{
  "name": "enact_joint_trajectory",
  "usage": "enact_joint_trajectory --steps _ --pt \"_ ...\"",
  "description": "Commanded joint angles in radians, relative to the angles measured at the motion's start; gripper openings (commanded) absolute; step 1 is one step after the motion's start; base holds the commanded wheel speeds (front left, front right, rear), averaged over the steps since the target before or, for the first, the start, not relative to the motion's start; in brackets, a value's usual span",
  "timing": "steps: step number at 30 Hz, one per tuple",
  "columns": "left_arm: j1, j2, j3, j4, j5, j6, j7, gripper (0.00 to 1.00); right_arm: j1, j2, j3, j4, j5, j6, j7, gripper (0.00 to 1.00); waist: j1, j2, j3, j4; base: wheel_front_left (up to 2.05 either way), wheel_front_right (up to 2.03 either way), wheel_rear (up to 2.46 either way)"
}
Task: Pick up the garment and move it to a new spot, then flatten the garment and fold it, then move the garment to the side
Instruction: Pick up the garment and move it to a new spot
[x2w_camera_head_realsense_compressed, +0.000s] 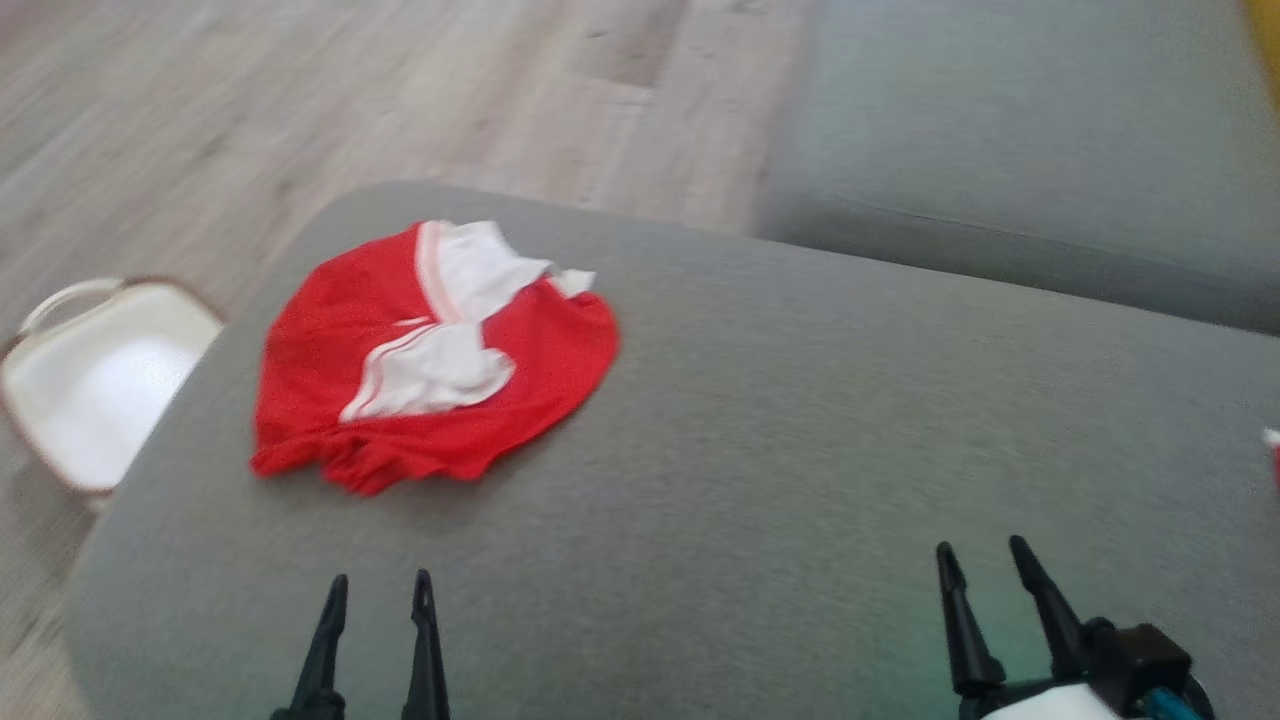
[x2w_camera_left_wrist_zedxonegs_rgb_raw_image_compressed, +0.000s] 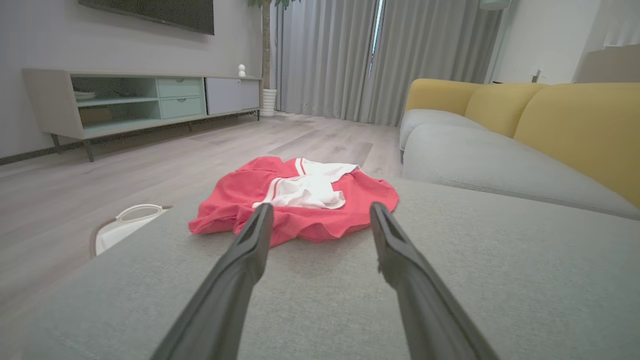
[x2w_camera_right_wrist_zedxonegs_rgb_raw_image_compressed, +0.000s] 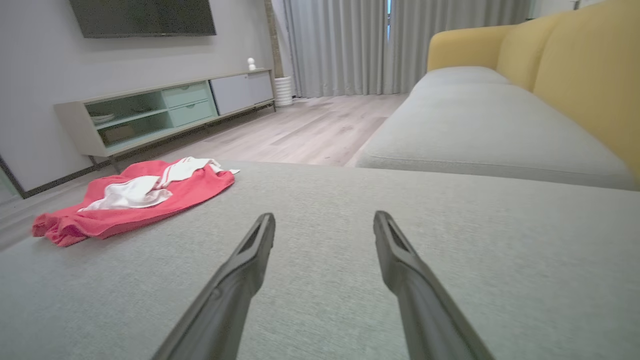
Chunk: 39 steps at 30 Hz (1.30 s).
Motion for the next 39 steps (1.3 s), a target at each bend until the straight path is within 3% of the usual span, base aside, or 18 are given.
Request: enact_joint_trajectory --steps 1,6,16,22,28,32,35,39 --pt "-0.047 -0.003 0.04 -0.032 0.001 0.006 -0.005 1.0 -0.053 -0.007 0.031 -0.028 0.004 -0.001 -0.014 1.0 -0.0001 0.0 0.017 0.065 0.0 0.0 0.0" --pt "-0.045 -0.003 0.053 -0.042 -0.001 0.015 -0.005 1.0 -0.071 -0.007 0.048 -0.02 0.007 -0.001 -0.014 1.0 -0.0001 0.0 0.034 0.125 0.0 0.0 0.0" --pt "-0.053 -0.003 0.066 -0.07 -0.004 0.039 -0.005 1.0 -0.097 -0.006 0.062 -0.007 -0.008 -0.001 -0.014 1.0 -0.0001 0.0 0.063 0.151 0.0 0.0 0.0" --pt "-0.142 0.028 0.109 -0.099 0.039 0.01 -0.005 1.0 -0.079 -0.015 0.049 -0.027 -0.025 -0.001 -0.014 1.0 -0.0001 0.0 0.111 0.14 0.0 0.0 0.0" --pt "-0.41 0.116 0.163 -0.086 0.039 -0.044 0.004 1.0 -0.114 -0.106 0.057 -0.057 -0.052 -0.001 -0.014 1.0 -0.0001 0.0 0.268 0.108 0.0 0.0 0.0" --pt "-0.627 0.157 0.144 0.012 0.023 -0.11 0.096 1.0 -0.146 -0.171 0.058 -0.08 -0.06 -0.001 -0.014 1.0 -0.0001 0.0 0.361 0.103 0.0 0.0 0.0" --pt "-0.786 0.161 0.127 0.117 0.013 -0.137 0.165 1.0 -0.17 -0.223 0.053 -0.104 -0.064 -0.001 -0.014 1.0 -0.0001 0.0 0.427 0.097 0.0 0.0 0.0" --pt "-0.959 0.12 0.124 0.318 -0.039 -0.153 0.276 1.0 -0.196 -0.289 0.042 -0.125 -0.063 -0.001 -0.014 1.0 -0.0001 0.0 0.501 0.091 0.0 0.0 0.0"
